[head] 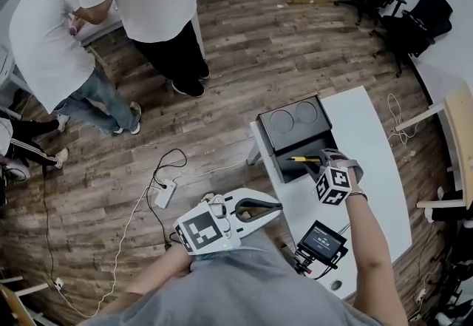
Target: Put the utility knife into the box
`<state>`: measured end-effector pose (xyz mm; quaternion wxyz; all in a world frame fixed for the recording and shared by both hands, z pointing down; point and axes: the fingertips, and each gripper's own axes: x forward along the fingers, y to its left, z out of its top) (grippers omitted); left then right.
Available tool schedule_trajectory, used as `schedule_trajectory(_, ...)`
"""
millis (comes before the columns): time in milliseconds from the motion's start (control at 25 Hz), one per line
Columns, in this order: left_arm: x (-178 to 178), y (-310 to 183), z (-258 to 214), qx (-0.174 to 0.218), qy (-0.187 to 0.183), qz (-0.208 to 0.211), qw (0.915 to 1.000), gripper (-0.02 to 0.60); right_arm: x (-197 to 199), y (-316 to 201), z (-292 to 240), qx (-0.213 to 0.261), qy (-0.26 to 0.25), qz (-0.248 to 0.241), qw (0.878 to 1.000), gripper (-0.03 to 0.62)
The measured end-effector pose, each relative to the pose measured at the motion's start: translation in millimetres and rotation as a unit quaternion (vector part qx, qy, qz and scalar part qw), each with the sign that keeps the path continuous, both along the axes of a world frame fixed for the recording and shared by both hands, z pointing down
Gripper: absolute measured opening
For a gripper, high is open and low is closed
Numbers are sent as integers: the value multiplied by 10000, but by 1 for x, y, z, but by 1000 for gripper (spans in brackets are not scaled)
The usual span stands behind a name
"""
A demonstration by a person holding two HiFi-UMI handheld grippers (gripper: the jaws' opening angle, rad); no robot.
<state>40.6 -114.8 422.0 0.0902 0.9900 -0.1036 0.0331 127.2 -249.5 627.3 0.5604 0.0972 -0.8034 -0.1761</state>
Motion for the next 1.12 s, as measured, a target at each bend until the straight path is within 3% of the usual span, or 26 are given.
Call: schedule_trajectory(1120, 9, 2, 8, -44, -145, 101, 9998, 18, 16, -11, 80, -643, 1090, -426, 9910, 50)
